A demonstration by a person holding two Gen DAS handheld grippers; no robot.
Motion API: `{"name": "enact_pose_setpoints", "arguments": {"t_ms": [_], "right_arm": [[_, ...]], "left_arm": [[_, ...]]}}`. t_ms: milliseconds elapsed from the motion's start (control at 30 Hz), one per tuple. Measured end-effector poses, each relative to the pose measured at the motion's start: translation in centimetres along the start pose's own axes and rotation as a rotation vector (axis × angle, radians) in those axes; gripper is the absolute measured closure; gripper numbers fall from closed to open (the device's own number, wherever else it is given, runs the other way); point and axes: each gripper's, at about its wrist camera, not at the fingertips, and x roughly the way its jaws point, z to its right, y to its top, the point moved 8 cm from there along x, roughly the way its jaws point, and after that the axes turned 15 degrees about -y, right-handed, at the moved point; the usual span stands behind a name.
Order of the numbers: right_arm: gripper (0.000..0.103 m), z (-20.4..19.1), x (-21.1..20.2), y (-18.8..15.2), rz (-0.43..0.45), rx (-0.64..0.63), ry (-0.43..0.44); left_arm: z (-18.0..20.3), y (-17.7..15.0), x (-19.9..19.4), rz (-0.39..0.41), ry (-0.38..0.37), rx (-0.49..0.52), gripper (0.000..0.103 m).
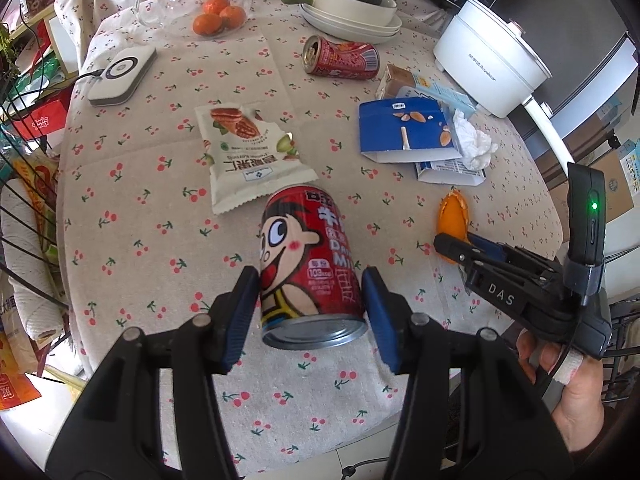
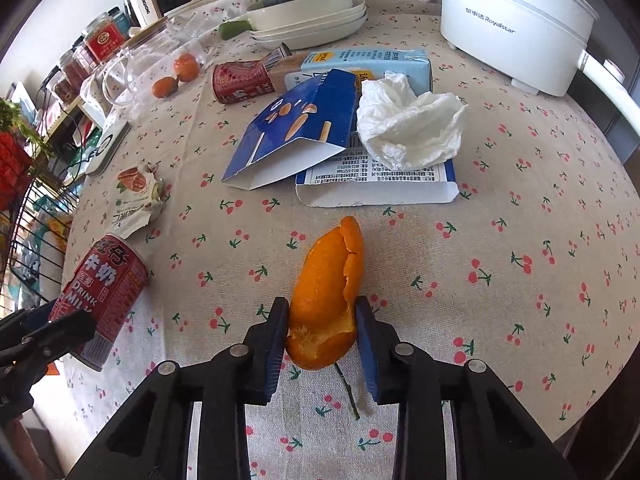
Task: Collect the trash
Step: 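Carry the can and orange peel over the bin and release them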
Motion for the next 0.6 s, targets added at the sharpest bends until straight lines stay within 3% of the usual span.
{"name": "enact_pose_setpoints", "arguments": {"t_ms": [200, 600], "right_arm": [[0.070, 3.3, -1.5, 0.0, 0.001, 0.074, 0.035], [0.070, 11.4, -5.0, -1.0, 0.037, 0.169, 0.002]], "left_arm": [[1.1, 0.1, -0.2, 0.011, -0.023, 0.012, 0.049], [5.6, 0.2, 1.1, 0.008, -0.061, 0.083, 0.049]]}}
